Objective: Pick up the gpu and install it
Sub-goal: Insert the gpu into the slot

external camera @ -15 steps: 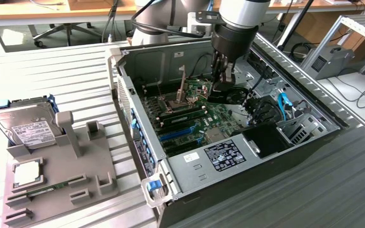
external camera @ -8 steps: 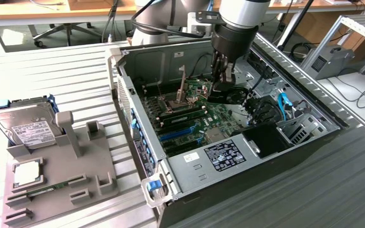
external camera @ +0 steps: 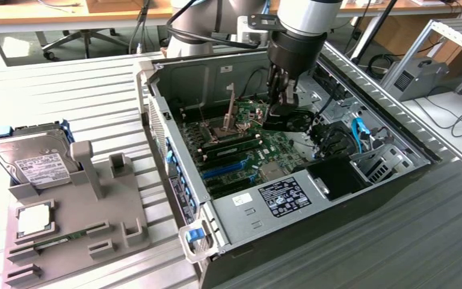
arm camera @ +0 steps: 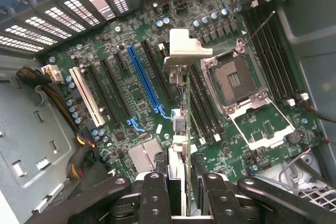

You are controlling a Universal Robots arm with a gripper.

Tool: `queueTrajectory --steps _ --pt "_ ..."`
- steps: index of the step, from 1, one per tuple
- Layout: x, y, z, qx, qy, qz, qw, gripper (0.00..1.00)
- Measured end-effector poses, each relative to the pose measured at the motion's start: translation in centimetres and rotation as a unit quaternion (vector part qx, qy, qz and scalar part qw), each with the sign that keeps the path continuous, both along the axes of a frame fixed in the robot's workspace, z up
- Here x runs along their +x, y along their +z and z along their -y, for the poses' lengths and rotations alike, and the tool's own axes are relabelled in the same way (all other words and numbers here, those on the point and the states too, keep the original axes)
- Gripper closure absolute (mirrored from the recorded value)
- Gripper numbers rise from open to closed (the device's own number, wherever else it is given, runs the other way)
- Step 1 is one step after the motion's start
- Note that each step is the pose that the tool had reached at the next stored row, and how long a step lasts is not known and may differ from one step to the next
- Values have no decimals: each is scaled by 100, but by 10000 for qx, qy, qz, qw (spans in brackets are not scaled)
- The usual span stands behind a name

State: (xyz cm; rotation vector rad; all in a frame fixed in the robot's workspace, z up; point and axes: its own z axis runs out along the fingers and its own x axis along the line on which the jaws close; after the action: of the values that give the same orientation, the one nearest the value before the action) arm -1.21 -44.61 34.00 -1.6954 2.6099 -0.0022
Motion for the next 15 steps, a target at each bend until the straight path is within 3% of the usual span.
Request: queueTrajectory --steps 15 --pt "0 0 0 0 142 0 9999 71"
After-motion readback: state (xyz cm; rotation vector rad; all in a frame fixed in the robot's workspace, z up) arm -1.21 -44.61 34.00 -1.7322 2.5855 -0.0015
